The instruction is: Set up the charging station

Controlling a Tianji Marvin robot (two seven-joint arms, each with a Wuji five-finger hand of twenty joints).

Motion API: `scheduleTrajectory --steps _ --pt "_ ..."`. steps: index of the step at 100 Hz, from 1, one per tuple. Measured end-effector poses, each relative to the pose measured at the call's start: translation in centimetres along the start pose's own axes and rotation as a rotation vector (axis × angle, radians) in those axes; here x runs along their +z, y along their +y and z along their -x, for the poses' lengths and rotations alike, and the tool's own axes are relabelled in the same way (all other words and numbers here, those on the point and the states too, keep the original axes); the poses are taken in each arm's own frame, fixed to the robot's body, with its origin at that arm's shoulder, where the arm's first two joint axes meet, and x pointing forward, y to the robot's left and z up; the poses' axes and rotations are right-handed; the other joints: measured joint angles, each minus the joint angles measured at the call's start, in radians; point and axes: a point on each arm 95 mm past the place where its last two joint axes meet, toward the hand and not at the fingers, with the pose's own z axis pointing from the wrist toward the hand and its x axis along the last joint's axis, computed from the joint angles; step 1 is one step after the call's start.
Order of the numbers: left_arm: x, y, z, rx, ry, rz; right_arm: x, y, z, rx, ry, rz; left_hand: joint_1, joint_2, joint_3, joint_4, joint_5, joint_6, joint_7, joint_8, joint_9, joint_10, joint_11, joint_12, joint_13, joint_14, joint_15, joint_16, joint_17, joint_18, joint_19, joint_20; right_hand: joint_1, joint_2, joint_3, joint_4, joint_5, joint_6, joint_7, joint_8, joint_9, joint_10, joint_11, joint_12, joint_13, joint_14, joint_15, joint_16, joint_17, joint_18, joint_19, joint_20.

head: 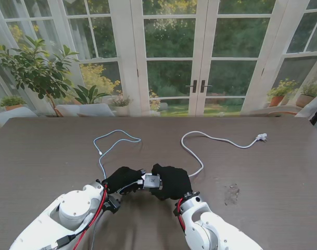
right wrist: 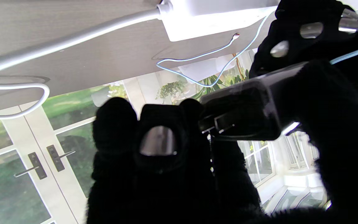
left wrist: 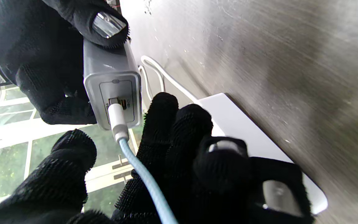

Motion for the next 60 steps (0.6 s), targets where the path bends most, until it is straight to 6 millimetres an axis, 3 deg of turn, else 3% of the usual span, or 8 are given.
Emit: scheduleTrajectory --steps 13,16,25,31,37,46,53,60 --pt "-0.1 -0.1 -0.1 0.017 -0.005 -0.01 0.0 0.0 0.0 0.001 0.0 -0.003 0.001 0.017 -0.104 0.009 -0.035 0.032 -0.251 -0.088 -0.02 0.038 -0.158 -0.108 -0.009 0.091 -0.276 -0.046 -0.025 0.135 -0.071 -0.103 0.0 0.0 0.0 0.0 0.0 0.0 0.0 0.0 0.0 0.0 0.0 0.0 0.0 0.0 0.0 0.0 0.0 0.0 0.0 0.0" --pt "-0.2 -0.1 -0.2 0.024 -0.006 -0.011 0.0 0.0 0.0 0.001 0.0 -0.004 0.001 0.014 -0.123 0.028 -0.04 0.036 -0.269 -0.093 -0.031 0.046 -0.186 -0.136 -0.009 0.1 -0.321 -0.048 -0.031 0.15 -0.085 -0.119 0.0 0.0 0.0 0.0 0.0 0.0 0.0 0.0 0.0 0.0 0.0 0.0 0.0 0.0 0.0 0.0 0.0 0.0 0.0 0.0" --pt "-0.2 -0.3 -0.3 0.042 -0.012 -0.015 0.0 0.0 0.0 0.002 0.0 -0.004 0.004 0.024 -0.172 0.028 -0.05 0.036 -0.318 -0.102 -0.056 0.063 -0.23 -0.195 -0.01 0.118 -0.459 -0.049 -0.047 0.197 -0.137 -0.168 0.0 0.0 0.0 0.0 0.0 0.0 0.0 0.0 0.0 0.0 0.0 0.0 0.0 0.0 0.0 0.0 0.0 0.0 0.0 0.0" --pt "-0.3 -0.4 -0.4 0.066 -0.018 -0.019 0.0 0.0 0.0 0.003 0.0 -0.004 0.025 0.024 -0.201 0.038 -0.051 0.024 -0.337 -0.103 -0.095 0.074 -0.247 -0.212 -0.045 0.139 -0.548 -0.023 -0.113 0.214 -0.178 -0.17 0.0 0.0 0.0 0.0 0.0 0.0 0.0 0.0 0.0 0.0 0.0 0.0 0.0 0.0 0.0 0.0 0.0 0.0 0.0 0.0" --pt "-0.5 -0.6 -0.5 0.092 -0.025 -0.024 0.0 0.0 0.0 0.004 0.0 -0.005 0.032 0.024 -0.221 0.038 -0.054 0.015 -0.341 -0.103 -0.124 0.091 -0.259 -0.213 -0.096 0.15 -0.585 0.012 -0.175 0.217 -0.189 -0.143 0.0 0.0 0.0 0.0 0.0 0.0 0.0 0.0 0.0 0.0 0.0 0.0 0.0 0.0 0.0 0.0 0.0 0.0 0.0 0.0" --pt "-0.8 -0.9 -0.7 0.106 -0.036 -0.032 0.0 0.0 0.0 0.005 0.0 -0.006 0.054 0.025 -0.278 0.039 -0.064 0.001 -0.356 -0.095 -0.177 0.095 -0.281 -0.214 -0.21 0.169 -0.62 0.082 -0.309 0.216 -0.227 -0.013 0.0 0.0 0.0 0.0 0.0 0.0 0.0 0.0 0.0 0.0 0.0 0.0 0.0 0.0 0.0 0.0 0.0 0.0 0.0 0.0" --pt "-1.2 -1.3 -0.9 0.11 -0.046 -0.039 0.0 0.0 0.0 0.005 0.001 -0.006 0.054 0.025 -0.293 0.039 -0.064 -0.008 -0.356 -0.093 -0.217 0.103 -0.291 -0.214 -0.285 0.179 -0.63 0.098 -0.384 0.212 -0.24 0.026 0.0 0.0 0.0 0.0 0.0 0.0 0.0 0.0 0.0 0.0 0.0 0.0 0.0 0.0 0.0 0.0 0.0 0.0 0.0 0.0" --pt "-1.5 -1.7 -1.2 0.117 -0.043 -0.044 0.0 0.0 0.1 0.006 0.002 -0.007 0.088 0.025 -0.318 0.04 -0.075 -0.017 -0.358 -0.088 -0.255 0.105 -0.313 -0.215 -0.38 0.188 -0.646 0.116 -0.501 0.198 -0.303 0.101 0.0 0.0 0.0 0.0 0.0 0.0 0.0 0.0 0.0 -0.001 0.0 0.0 0.0 0.0 0.0 0.0 0.0 0.0 0.0 0.0"
